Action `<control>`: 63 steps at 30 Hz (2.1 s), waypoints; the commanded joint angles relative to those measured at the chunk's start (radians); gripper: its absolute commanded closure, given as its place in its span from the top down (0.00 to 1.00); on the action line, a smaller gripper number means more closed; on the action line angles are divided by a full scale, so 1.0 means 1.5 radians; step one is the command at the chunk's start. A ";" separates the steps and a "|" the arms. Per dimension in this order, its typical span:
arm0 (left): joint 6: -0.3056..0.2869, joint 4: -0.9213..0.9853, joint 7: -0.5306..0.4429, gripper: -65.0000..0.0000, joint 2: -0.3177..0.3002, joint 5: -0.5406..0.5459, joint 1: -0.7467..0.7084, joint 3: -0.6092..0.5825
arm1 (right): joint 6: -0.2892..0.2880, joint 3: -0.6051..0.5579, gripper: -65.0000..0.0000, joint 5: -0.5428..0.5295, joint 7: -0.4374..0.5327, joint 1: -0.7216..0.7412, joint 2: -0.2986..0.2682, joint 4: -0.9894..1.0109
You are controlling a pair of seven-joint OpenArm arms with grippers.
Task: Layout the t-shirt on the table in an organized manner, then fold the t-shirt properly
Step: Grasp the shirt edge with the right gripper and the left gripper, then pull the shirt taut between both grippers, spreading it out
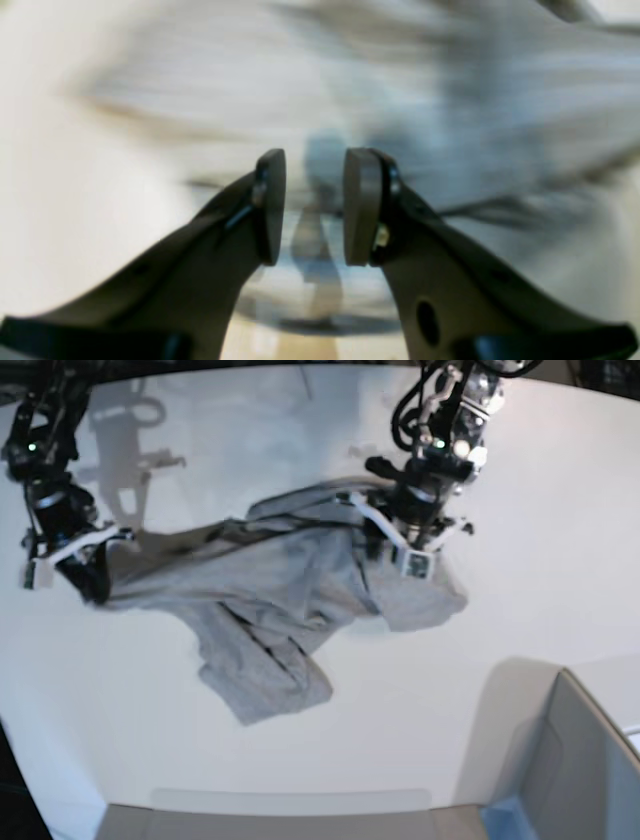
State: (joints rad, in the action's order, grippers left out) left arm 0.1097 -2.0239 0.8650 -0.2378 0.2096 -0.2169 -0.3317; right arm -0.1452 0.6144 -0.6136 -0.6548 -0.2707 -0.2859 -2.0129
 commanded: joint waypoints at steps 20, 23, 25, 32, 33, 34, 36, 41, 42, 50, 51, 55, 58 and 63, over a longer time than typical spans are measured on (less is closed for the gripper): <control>0.000 -0.009 0.008 0.41 -0.008 -0.004 -0.069 -0.043 | -0.002 0.093 0.00 -0.005 0.018 0.036 -0.026 -0.007; 0.002 -0.008 0.008 0.43 -0.004 -0.004 -0.066 -0.063 | -0.002 0.077 0.00 -0.005 0.018 0.031 -0.029 -0.003; 0.022 -0.008 0.008 0.44 -0.004 -0.004 -0.065 -0.063 | -0.002 0.077 0.00 -0.005 0.018 0.020 -0.029 -0.006; 0.083 0.016 0.015 0.48 -0.008 -0.001 -0.024 -0.069 | -0.002 0.082 0.00 -0.005 0.018 -0.008 -0.019 -0.006; 0.083 0.016 0.015 0.48 -0.008 -0.001 -0.021 -0.069 | -0.002 0.082 0.00 -0.005 0.018 -0.011 -0.018 -0.006; 0.083 0.016 0.015 0.48 -0.008 -0.001 -0.021 -0.069 | -0.001 0.082 0.00 -0.004 0.018 -0.013 -0.017 -0.006; 0.083 0.016 0.015 0.48 -0.009 0.000 -0.017 -0.069 | 0.001 0.082 0.00 -0.005 0.018 -0.017 -0.014 -0.006; 0.081 0.053 0.016 0.48 -0.021 0.000 0.009 -0.121 | 0.001 0.089 0.00 -0.003 0.018 -0.024 0.002 -0.007; 0.081 0.065 0.016 0.48 -0.025 0.000 0.018 -0.136 | 0.001 0.093 0.00 -0.003 0.018 -0.024 0.003 -0.007; 0.081 0.162 0.016 0.41 -0.029 0.000 0.076 -0.203 | 0.001 0.112 0.00 -0.003 0.018 -0.025 0.003 -0.007; 0.082 0.183 0.016 0.34 -0.029 0.000 0.083 -0.200 | 0.001 0.112 0.00 -0.003 0.018 -0.025 0.003 -0.007; 0.084 0.213 0.010 0.00 -0.028 -0.004 0.102 -0.156 | -0.001 0.110 0.00 -0.003 0.018 -0.024 0.003 -0.004; 0.082 0.196 0.020 0.00 -0.029 -0.001 0.145 -0.063 | -0.001 0.097 0.00 -0.006 0.018 -0.005 -0.005 -0.002; 0.082 0.098 0.022 0.00 -0.030 -0.001 0.274 0.113 | 0.000 0.051 0.00 -0.002 0.018 0.111 -0.033 -0.002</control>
State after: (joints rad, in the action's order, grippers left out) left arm 0.2321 -1.8446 0.9318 -0.2825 0.2119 0.1619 -0.1673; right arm -0.1600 0.6819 -0.6254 -0.6685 -0.1181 -0.3126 -1.9976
